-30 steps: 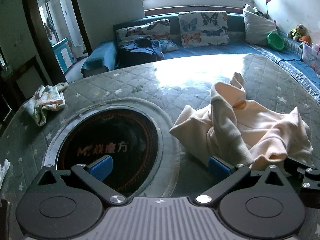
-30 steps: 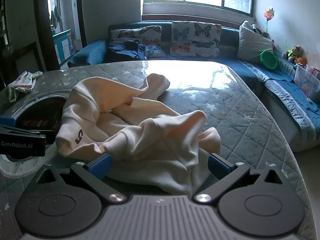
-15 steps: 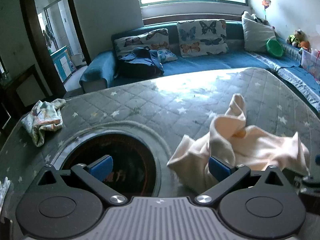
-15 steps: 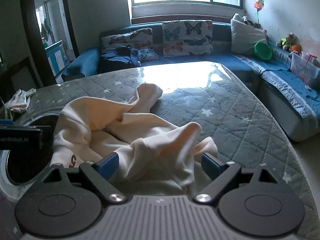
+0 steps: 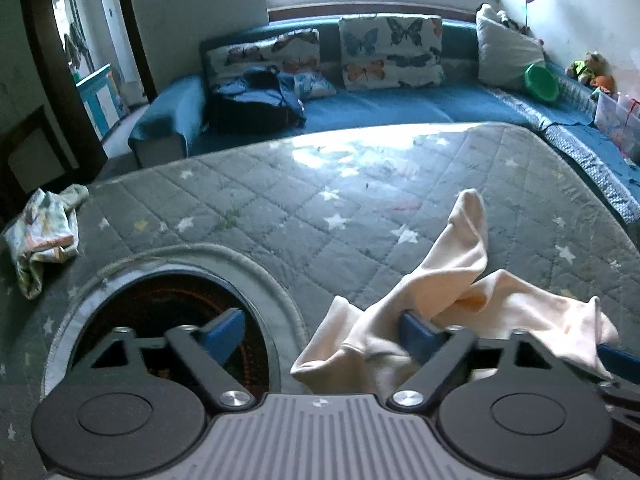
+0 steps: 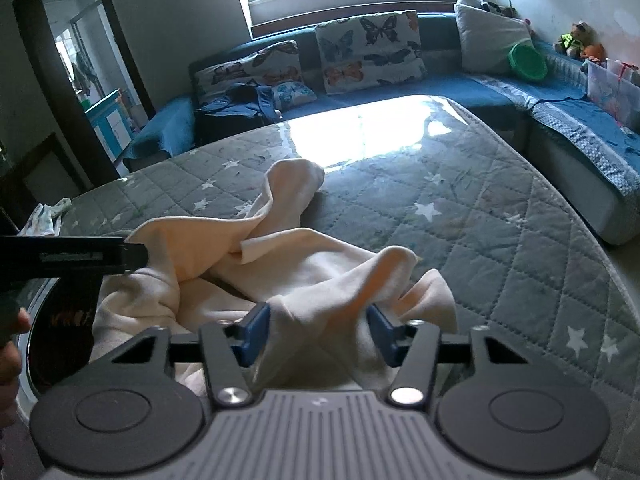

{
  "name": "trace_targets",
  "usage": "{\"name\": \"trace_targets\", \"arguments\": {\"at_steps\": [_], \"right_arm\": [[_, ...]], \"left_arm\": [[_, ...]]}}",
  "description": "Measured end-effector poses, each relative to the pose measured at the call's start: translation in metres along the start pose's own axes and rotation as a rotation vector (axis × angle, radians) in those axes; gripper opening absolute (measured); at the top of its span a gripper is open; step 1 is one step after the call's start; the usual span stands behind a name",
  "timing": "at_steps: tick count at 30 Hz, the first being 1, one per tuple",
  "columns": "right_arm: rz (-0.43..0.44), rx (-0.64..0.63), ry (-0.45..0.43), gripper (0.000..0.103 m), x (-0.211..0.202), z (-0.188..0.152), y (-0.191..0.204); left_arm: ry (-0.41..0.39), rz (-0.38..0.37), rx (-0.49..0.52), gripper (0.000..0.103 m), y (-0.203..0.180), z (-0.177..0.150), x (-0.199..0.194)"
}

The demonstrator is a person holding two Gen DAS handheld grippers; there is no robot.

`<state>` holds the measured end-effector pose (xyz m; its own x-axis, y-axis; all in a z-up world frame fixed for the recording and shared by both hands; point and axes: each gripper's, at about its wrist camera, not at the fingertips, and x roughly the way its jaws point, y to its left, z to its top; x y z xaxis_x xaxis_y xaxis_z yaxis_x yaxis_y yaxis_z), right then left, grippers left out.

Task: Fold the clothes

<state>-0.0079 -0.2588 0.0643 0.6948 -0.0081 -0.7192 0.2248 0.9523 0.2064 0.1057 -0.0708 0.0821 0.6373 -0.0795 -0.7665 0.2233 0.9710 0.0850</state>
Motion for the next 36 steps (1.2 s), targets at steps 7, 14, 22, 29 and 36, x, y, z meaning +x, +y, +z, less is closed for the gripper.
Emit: {"name": "trace_targets", "arguments": {"at_steps": [7,14,22,29,36], "right_arm": [[0.027,0.020,-0.001,0.034,-0.005,0.001,-0.007],[0.041,0.051,0.020,0.042,-0.004,0.001,-0.011],[0.088,0.156,0.058,0.047,0.000,0.006,-0.022],[0.105,0.196,0.055,0.023,-0.001,0.006,-0.029],[0.116,0.203,0.046,0.026,-0.009,0.011,-0.034]], "left_arm": [[0.020,-0.073,-0.002,0.040,0.005,-0.002,0.007],[-0.006,-0.086,0.021,0.059,0.007,0.008,0.008],[0.007,-0.121,0.002,0.076,0.007,0.020,0.023],[0.058,-0.222,0.006,0.019,0.005,0.020,0.034],[0.018,-0.232,-0.002,0.009,0.015,0.019,0.021]]}}
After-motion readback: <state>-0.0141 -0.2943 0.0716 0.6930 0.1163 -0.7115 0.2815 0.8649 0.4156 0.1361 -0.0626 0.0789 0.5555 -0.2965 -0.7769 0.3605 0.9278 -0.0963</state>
